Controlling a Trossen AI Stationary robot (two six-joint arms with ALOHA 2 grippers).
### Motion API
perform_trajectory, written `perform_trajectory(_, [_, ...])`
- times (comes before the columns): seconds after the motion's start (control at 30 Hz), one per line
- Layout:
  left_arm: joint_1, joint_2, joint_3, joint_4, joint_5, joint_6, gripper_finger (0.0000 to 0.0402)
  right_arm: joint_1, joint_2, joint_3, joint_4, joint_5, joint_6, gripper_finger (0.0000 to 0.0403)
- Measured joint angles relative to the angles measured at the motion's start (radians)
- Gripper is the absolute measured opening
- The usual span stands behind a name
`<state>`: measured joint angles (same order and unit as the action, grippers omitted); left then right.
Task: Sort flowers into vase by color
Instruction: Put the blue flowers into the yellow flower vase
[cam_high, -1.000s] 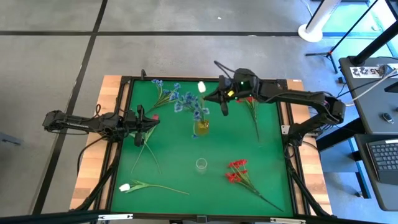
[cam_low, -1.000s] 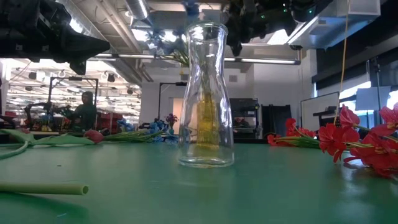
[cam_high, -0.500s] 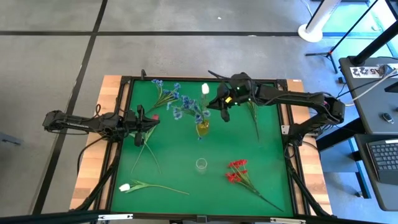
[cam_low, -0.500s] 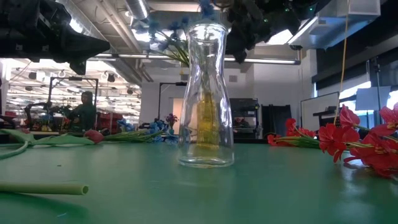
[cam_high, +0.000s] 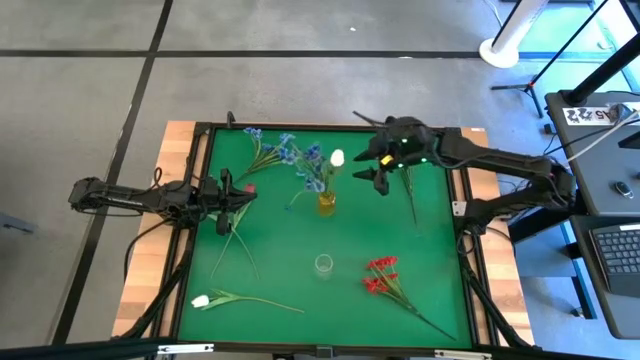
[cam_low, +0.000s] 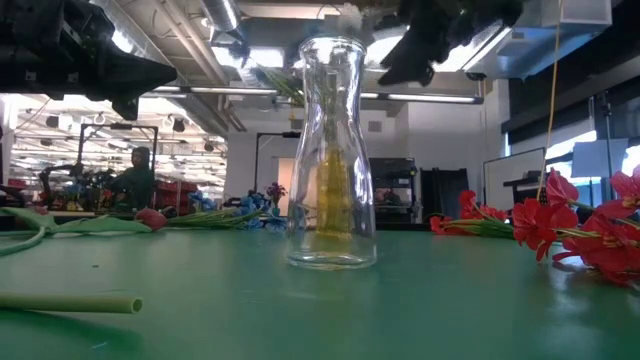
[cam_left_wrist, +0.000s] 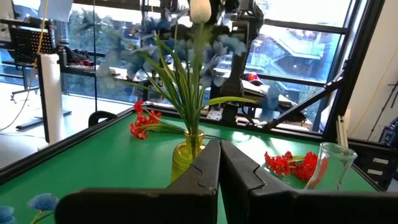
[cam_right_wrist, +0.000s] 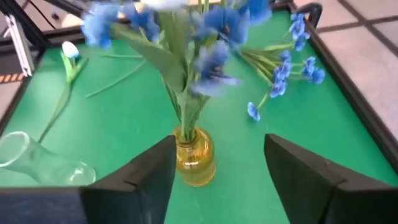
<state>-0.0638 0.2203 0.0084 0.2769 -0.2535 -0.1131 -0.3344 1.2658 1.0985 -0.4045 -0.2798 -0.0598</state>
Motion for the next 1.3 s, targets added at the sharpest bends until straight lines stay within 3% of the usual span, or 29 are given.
perform_trajectory(0.13, [0.000,0.000,0.000,0.000,0.000,0.000,0.0000,0.000,-0.065,0.000,-0.051,0.016,0.007,0.0259])
perform_trajectory(0.33, [0.000,0.000,0.000,0.000,0.000,0.000,0.0000,0.000,-0.130,0.001,-0.250,0.158,0.061,0.0261])
perform_trajectory(0.5, [0.000,0.000,0.000,0.000,0.000,0.000,0.0000,0.002,-0.130,0.000,-0.394,0.165,0.136,0.0261])
perform_trajectory(0.63, [0.000,0.000,0.000,0.000,0.000,0.000,0.0000,0.026,-0.130,-0.041,-0.397,0.167,0.188,0.0261])
perform_trajectory(0.93, [0.000,0.000,0.000,0.016,-0.042,-0.012,0.0000,0.150,-0.197,-0.225,-0.299,0.278,0.320,0.0261])
perform_trajectory(1.3, [0.000,0.000,0.000,0.137,-0.040,-0.016,0.0000,0.177,-0.225,-0.389,-0.358,0.571,0.593,0.0261])
